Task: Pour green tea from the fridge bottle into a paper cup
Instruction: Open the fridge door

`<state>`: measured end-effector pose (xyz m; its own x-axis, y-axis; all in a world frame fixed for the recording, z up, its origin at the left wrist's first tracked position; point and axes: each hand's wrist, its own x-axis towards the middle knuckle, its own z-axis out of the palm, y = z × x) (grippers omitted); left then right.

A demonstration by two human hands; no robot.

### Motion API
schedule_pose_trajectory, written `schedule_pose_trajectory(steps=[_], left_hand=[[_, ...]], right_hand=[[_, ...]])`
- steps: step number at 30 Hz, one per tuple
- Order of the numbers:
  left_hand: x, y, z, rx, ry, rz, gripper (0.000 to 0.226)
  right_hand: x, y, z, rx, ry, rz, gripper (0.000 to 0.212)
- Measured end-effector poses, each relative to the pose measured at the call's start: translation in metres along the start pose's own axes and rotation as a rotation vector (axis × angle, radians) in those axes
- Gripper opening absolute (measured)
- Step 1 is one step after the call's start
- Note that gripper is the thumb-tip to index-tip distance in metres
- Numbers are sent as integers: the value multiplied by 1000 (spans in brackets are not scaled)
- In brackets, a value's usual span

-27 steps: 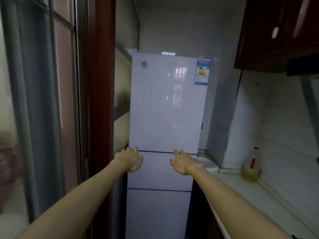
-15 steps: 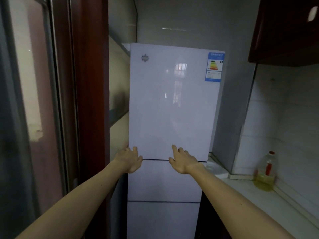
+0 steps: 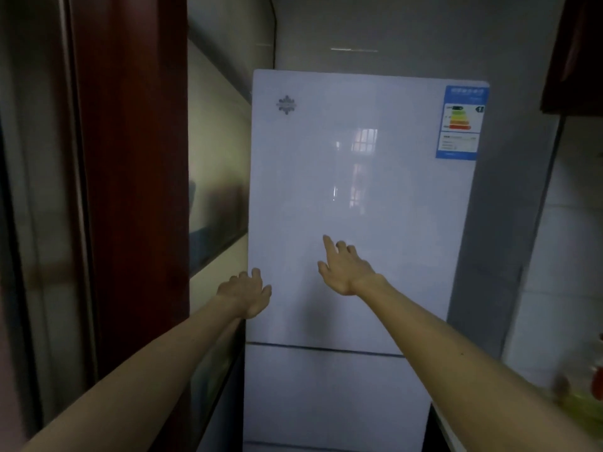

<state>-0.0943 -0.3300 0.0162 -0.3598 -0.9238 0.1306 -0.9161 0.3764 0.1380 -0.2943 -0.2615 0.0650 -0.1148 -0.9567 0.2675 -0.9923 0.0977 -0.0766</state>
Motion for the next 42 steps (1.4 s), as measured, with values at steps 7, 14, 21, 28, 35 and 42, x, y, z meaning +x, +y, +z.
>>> schedule_pose_trajectory(steps=[7, 14, 21, 28, 35, 42], left_hand=[[88, 7, -7, -493, 263, -160, 54], [138, 11, -19, -812, 381, -375, 65], [166, 3, -13, -1226, 342, -317, 61], [175, -8, -9, -1502, 259, -251, 55], [186, -21, 1, -1595, 261, -179, 43], [192, -26, 3, -1714, 197, -135, 43]], right_hand=[[95, 2, -36, -133, 368, -192, 63], [157, -28, -54, -140, 644, -302, 66], [201, -67, -49, -151, 763, -379, 66], [242, -77, -29, -191, 809, -353, 61], [265, -76, -11, -263, 947, -343, 61], [271, -74, -7, -297, 1004, -347, 64]])
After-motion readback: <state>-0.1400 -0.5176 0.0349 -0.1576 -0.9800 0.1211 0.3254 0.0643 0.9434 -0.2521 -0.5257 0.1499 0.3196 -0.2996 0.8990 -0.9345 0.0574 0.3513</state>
